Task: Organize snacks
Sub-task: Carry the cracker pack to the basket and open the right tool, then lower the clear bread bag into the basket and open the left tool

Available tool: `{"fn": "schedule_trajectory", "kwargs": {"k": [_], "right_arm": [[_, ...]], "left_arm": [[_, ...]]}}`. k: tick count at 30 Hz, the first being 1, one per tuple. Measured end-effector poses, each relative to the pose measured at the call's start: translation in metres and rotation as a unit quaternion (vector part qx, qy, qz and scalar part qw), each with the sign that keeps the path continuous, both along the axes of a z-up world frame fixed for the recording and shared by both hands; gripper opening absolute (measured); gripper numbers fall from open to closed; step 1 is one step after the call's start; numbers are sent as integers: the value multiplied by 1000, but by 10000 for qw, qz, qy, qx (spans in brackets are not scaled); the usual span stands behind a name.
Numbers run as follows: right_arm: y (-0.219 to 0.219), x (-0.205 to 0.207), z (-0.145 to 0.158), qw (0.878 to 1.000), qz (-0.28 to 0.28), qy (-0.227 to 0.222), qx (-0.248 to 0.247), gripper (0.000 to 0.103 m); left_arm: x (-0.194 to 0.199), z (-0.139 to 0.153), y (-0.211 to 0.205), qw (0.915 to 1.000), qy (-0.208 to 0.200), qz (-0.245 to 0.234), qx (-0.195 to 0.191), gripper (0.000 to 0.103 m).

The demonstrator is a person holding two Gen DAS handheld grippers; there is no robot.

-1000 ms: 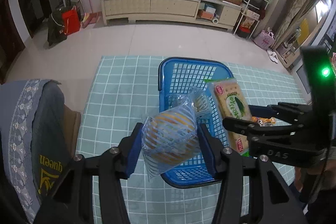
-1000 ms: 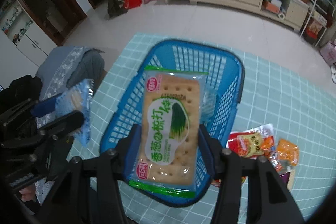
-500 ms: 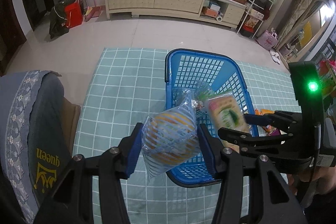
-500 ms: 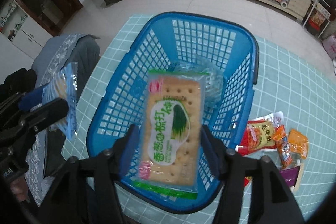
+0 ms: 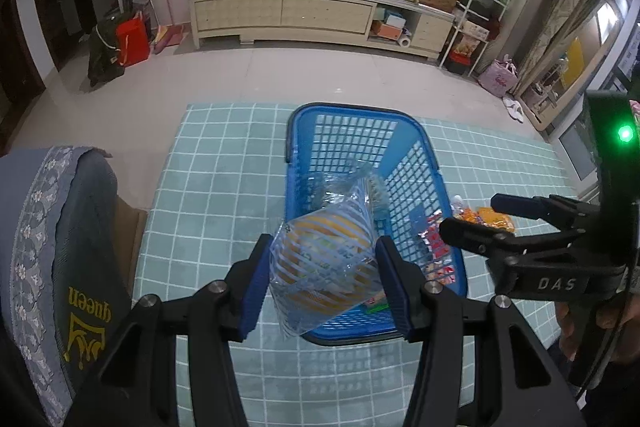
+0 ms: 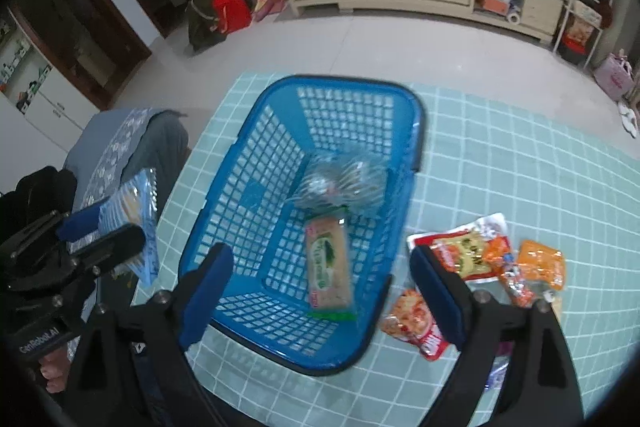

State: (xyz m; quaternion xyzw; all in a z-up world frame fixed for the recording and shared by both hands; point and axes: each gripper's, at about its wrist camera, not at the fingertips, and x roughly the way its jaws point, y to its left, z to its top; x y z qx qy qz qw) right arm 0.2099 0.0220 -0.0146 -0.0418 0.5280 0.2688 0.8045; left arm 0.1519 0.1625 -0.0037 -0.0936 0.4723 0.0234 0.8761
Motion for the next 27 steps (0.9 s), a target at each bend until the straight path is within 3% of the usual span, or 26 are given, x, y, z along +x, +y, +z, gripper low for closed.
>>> {"fn": "schedule_trajectory", "kwargs": {"k": [13, 27], "right_arm": [[-48, 0, 8, 9988, -196, -421, -120, 100], [-80, 17, -18, 9970, -522, -414, -385, 101]], "left_arm": [[16, -5, -38, 9994, -14, -327, -93, 49], [52, -46, -65, 9973, 378, -590, -199, 50]]}}
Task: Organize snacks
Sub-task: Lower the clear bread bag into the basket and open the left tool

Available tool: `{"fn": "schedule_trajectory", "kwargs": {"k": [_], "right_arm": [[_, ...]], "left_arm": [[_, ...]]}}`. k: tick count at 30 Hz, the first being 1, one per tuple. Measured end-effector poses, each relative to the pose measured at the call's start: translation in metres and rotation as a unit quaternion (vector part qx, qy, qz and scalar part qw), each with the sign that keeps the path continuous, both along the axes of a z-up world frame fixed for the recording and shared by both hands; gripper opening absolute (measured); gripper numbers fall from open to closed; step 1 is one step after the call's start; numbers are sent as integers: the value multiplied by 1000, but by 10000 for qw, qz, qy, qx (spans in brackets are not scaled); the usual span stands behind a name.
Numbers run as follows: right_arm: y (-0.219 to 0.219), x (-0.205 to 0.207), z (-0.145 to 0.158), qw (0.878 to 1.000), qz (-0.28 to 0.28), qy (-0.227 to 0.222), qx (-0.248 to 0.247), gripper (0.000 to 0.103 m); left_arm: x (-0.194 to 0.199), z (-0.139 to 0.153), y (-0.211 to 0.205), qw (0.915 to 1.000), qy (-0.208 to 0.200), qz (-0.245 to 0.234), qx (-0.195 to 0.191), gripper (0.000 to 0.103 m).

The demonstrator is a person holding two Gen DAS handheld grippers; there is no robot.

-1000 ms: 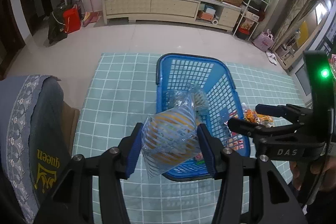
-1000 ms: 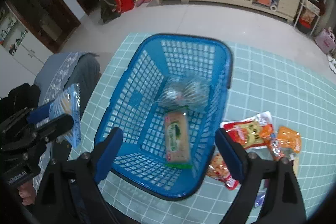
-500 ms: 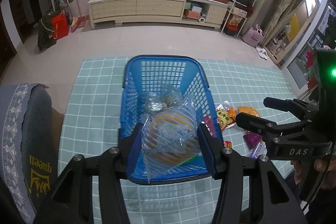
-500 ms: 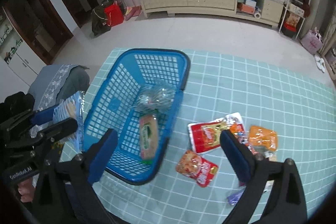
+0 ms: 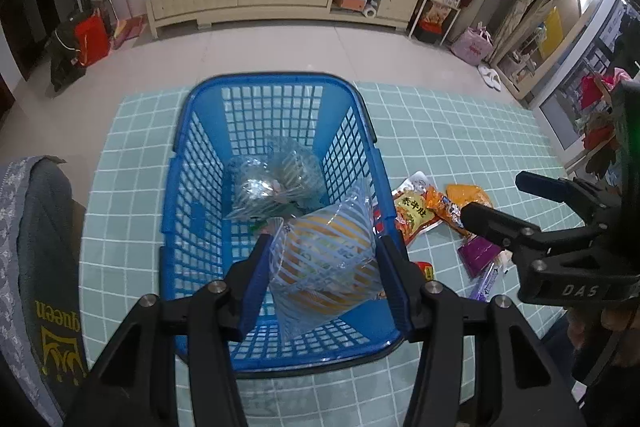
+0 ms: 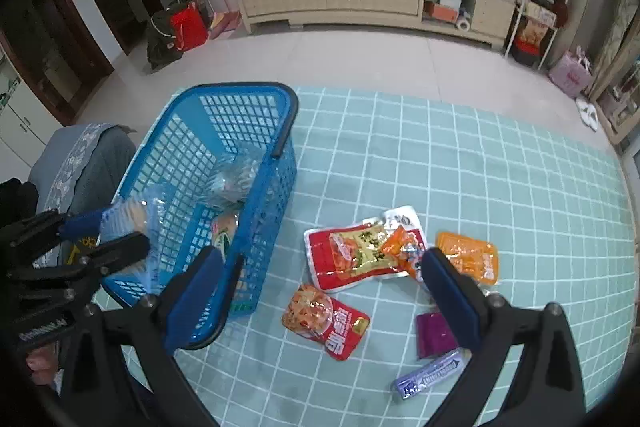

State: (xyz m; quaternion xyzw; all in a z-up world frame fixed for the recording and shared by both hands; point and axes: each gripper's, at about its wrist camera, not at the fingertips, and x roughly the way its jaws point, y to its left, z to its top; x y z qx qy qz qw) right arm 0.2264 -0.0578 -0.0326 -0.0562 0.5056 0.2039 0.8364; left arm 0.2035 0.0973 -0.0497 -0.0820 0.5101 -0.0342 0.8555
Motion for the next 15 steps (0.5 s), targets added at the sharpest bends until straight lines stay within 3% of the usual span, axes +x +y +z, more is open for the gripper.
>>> {"fn": "schedule_trajectory", "kwargs": {"k": [9, 12, 15], "right_arm": [[4, 13, -19, 9999, 38, -25, -137, 101], [7, 15, -27, 9998, 114, 74, -116, 101], [7, 18, -31, 9998, 50, 81, -178, 101]], "left_arm": [[18, -31, -10, 9996, 261, -78, -9, 50], [22, -34, -9, 9997, 230, -92, -69, 53], [25, -35, -9, 9996, 232, -148, -47, 62]]}}
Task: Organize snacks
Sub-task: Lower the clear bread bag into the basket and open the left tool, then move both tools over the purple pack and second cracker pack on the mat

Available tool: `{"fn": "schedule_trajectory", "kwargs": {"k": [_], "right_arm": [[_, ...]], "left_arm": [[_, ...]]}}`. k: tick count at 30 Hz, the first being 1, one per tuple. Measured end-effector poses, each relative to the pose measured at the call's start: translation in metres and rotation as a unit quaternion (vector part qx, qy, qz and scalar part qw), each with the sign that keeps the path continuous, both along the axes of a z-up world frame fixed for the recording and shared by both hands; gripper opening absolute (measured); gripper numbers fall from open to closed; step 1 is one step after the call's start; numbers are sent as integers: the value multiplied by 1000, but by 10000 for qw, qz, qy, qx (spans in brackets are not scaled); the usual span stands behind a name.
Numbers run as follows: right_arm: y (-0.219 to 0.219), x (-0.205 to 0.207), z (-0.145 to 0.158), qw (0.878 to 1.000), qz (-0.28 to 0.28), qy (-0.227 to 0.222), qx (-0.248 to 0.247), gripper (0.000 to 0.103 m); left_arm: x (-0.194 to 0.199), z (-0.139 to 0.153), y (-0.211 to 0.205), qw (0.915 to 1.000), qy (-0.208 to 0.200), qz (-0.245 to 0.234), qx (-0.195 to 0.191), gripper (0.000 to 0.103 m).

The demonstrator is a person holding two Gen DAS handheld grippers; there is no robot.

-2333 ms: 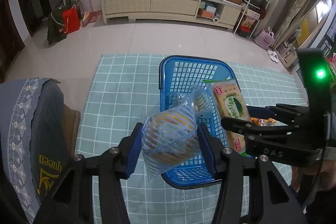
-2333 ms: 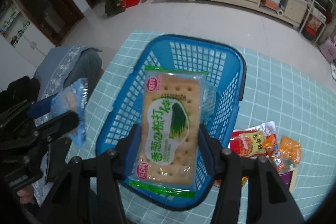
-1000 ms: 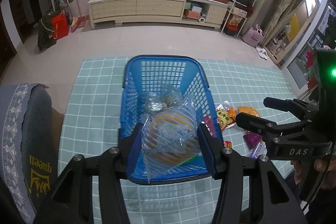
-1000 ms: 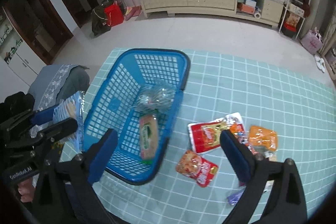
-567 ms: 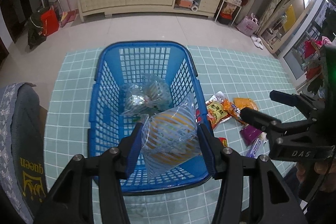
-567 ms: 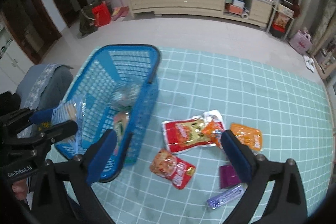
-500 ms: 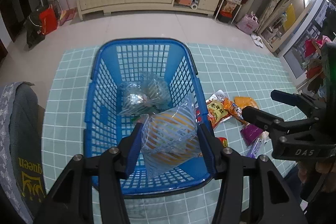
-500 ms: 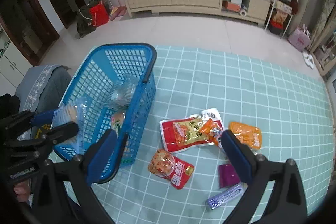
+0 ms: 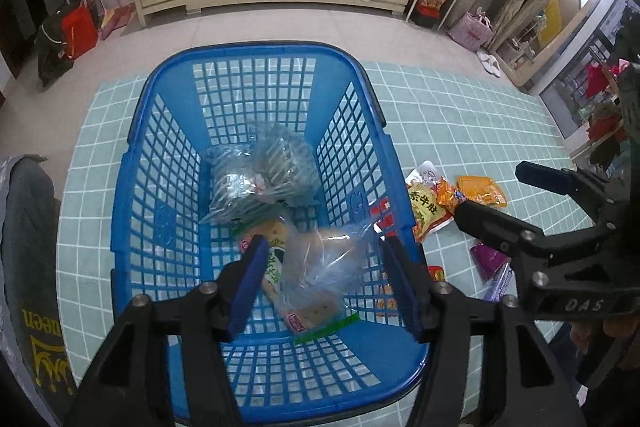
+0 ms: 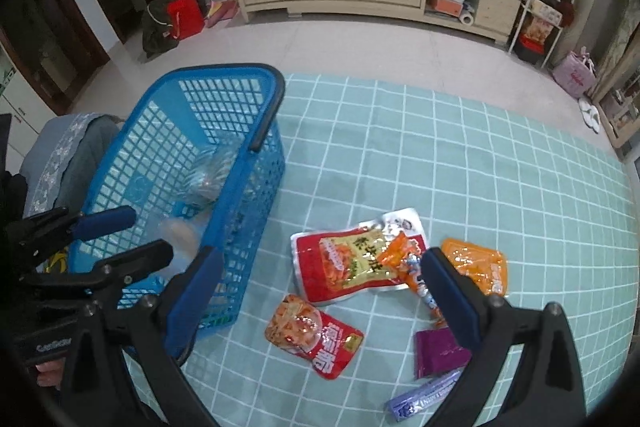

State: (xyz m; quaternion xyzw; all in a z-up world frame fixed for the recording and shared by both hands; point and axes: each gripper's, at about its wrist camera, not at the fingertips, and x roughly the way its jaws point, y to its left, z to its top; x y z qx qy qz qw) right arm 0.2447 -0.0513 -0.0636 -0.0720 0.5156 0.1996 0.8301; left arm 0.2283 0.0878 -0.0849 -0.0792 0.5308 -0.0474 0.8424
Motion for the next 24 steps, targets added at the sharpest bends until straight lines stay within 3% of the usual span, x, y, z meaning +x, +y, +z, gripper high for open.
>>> {"fn": "schedule_trajectory", "kwargs": {"k": [5, 13, 24], "right_arm": [[-12, 0, 2, 9997, -170, 73, 150, 101], [-34, -19, 22, 9995, -252, -31, 209, 101], [-74, -53, 59, 9986, -308, -351, 230, 101]], "left_arm": [[-7, 6, -4, 9997, -40, -23, 227, 63], [-27, 31, -13, 9993, -337, -46, 142, 69], [-52, 74, -60, 9949, -884, -422, 245, 74]]}}
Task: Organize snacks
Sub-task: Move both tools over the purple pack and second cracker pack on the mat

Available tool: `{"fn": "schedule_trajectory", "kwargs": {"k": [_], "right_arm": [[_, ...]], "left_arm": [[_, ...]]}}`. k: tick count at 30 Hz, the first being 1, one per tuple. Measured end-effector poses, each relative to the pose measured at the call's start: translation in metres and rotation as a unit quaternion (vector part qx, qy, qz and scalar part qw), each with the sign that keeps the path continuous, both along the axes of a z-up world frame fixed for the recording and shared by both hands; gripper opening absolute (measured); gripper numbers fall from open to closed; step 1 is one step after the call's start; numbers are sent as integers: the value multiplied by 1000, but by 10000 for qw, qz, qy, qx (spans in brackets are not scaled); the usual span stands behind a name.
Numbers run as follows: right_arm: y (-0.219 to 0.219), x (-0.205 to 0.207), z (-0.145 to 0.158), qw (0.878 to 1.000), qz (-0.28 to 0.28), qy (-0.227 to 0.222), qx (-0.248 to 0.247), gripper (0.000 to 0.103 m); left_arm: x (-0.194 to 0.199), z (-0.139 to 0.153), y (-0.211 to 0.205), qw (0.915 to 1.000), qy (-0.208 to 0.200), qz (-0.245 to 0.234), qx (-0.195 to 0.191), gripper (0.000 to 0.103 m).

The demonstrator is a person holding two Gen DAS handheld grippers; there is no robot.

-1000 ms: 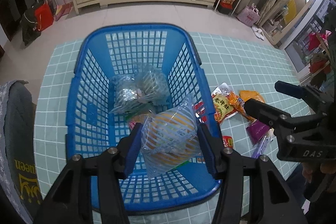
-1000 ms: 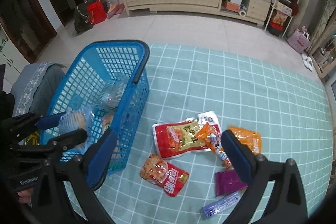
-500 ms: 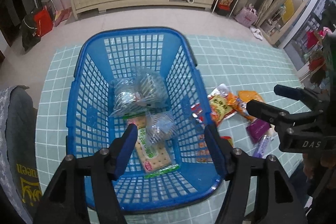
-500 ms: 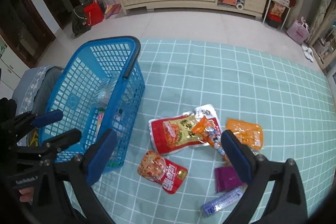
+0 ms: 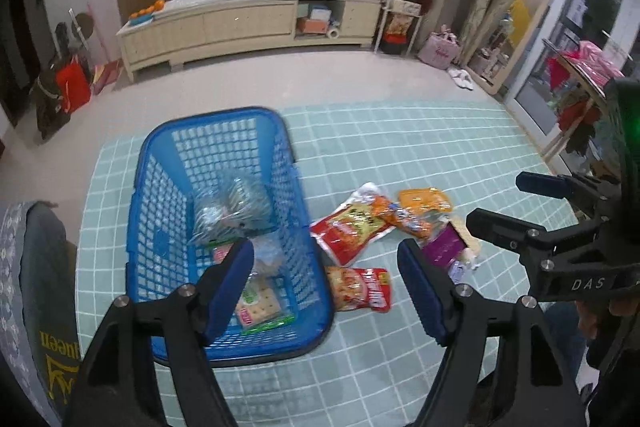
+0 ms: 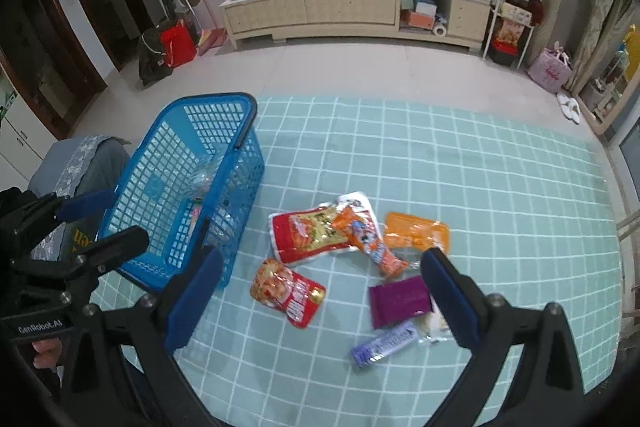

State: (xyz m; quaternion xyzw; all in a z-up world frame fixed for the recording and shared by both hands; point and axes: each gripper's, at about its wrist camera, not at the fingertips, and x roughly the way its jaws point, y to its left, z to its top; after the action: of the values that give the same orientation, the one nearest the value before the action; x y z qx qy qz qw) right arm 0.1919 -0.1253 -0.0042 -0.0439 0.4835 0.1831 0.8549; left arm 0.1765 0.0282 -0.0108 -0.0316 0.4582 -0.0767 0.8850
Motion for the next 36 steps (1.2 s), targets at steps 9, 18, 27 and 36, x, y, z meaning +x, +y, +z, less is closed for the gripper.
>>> {"fn": "schedule_trajectory", "kwargs": {"k": [9, 18, 27, 36], "right_arm": [[-44, -12, 3, 9996, -155, -156, -187, 101], [-88, -10, -20, 9992, -329, -71, -218, 101], [-119, -7, -51, 9972, -447, -317, -513, 101], [-137, 3, -96, 9971, -427, -254, -570, 101]], "left_arm": [[-2, 0, -44, 9993, -118, -352, 55, 75], [3, -16, -92, 9972, -86, -710, 199, 75], [16, -65, -126, 9949, 182, -975, 155, 75], [31, -116, -159, 9884, 361, -1450, 275, 75]]}}
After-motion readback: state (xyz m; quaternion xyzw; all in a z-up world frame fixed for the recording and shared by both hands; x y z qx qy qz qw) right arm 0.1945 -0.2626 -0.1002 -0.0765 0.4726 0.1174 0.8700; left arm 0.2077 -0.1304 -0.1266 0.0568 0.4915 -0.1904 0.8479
